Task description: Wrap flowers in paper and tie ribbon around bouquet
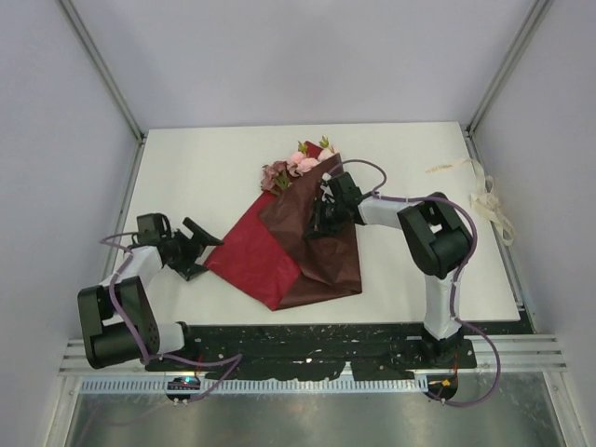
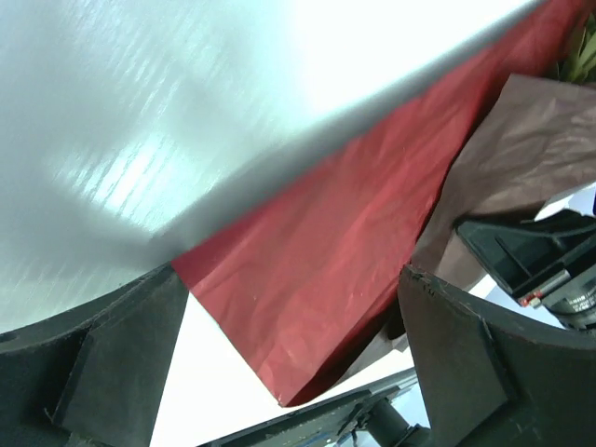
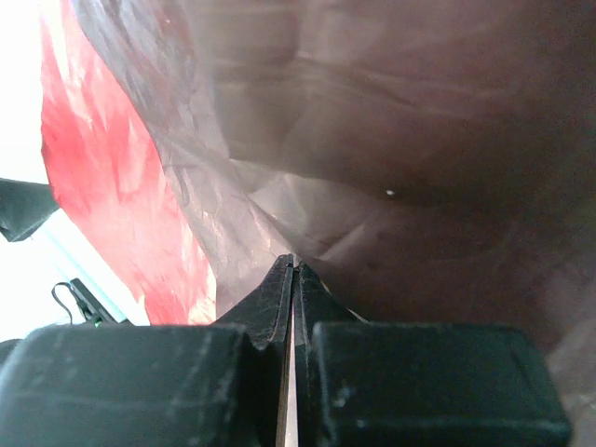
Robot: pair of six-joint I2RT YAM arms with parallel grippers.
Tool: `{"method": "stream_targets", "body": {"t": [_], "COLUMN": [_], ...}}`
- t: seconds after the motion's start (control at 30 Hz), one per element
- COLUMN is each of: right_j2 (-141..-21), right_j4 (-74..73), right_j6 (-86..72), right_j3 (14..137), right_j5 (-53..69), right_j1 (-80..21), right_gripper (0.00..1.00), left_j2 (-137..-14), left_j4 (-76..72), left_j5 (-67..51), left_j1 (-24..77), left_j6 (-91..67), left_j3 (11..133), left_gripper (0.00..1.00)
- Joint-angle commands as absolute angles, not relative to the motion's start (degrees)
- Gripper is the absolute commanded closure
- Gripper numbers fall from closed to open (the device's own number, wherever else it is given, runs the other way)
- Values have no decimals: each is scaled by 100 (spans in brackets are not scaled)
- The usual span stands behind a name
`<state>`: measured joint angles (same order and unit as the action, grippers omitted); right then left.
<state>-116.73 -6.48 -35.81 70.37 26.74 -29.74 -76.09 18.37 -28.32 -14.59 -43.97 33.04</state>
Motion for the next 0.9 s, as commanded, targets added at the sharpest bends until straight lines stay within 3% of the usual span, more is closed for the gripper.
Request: {"method": "stream_targets", "body": {"t": [0.0, 0.17, 0.3, 0.47, 0.53, 0.63, 0.87], "right_j2": [-11461, -11575, -11680, -11716, -11716, -11716, -12383], "right_j4": [-1284, -1309, -1239, -1002, -792, -520, -263], "right_j6": [-3305, -3199, -3217, -3348, -3410, -3471, -3455], "right_j3": [6531, 6671, 6750, 6645, 6601, 6697, 7417], "right_j5": [2162, 2250, 2478, 2759, 2934, 3076, 3217], "right_j1": [-2936, -2953, -2971, -3102, -3181, -3392, -3665], "right_gripper": [95, 95, 94, 94, 95, 95, 94], "left_j2": [-7506, -7621, -7558, -8094, -8322, -8455, -8420], "left_j4": [2443, 2181, 434, -430, -422, -19, -622], "left_j5": [-2145, -2592, -2988, -3462, -3743, -3963, -4930], "left_j1": [-1450, -1091, -494, -185, -149, -184, -53], "left_j6": [-4298, -4614, -4825, -4966, -4922, -4616, -5378], "left_j3": [3068, 2690, 2364, 2881, 3233, 3821, 4605], "left_gripper": [0, 0, 19, 31, 53, 98, 100]}}
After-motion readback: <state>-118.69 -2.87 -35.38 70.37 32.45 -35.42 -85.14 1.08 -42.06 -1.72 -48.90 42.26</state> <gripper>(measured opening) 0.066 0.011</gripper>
